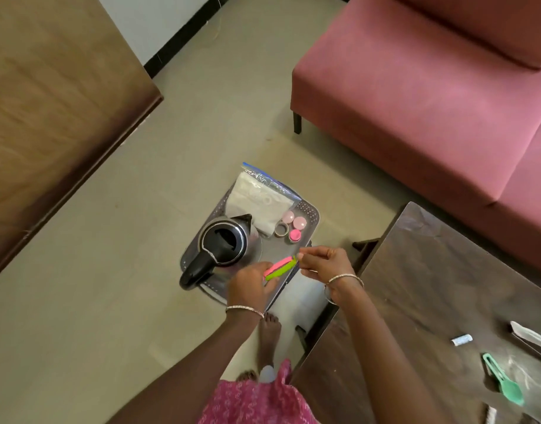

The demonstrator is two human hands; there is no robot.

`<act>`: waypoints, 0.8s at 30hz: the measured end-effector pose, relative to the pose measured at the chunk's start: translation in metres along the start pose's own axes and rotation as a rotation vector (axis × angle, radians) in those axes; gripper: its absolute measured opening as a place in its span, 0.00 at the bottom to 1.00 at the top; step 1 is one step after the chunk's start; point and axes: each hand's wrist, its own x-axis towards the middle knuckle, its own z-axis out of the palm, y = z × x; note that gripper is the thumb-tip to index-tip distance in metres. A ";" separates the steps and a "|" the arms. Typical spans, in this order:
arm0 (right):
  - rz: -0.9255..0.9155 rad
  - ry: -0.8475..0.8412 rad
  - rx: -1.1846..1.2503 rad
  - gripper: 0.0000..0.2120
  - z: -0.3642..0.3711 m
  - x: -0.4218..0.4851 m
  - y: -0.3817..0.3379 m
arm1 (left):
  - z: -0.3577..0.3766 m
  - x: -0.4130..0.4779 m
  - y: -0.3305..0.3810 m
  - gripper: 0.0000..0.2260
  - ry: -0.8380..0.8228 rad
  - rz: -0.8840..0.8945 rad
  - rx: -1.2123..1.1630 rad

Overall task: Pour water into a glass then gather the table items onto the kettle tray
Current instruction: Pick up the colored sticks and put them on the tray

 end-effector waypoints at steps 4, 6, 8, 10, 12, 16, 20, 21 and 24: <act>-0.029 0.199 0.095 0.05 -0.009 0.020 0.015 | 0.033 0.021 0.000 0.09 -0.019 -0.151 0.108; -0.011 0.248 0.136 0.04 -0.014 0.026 0.025 | 0.051 0.034 0.000 0.10 -0.077 -0.197 0.219; 0.003 0.268 0.181 0.04 -0.017 0.030 0.035 | 0.068 0.045 0.000 0.10 -0.100 -0.235 0.271; 0.006 0.263 0.221 0.04 -0.017 0.031 0.042 | 0.083 0.054 -0.002 0.10 -0.092 -0.262 0.300; 0.009 0.257 0.223 0.04 -0.014 0.033 0.050 | 0.095 0.062 -0.003 0.09 -0.088 -0.280 0.319; 0.026 0.249 0.213 0.04 -0.008 0.038 0.061 | 0.107 0.075 -0.003 0.06 -0.102 -0.323 0.363; 0.043 0.246 0.211 0.04 -0.002 0.040 0.068 | 0.103 0.078 0.002 0.12 -0.113 -0.274 0.487; 0.050 0.246 0.212 0.04 -0.001 0.039 0.069 | 0.103 0.077 0.002 0.14 -0.126 -0.270 0.520; 0.072 0.247 0.204 0.04 0.002 0.040 0.073 | 0.109 0.080 -0.001 0.12 -0.134 -0.268 0.536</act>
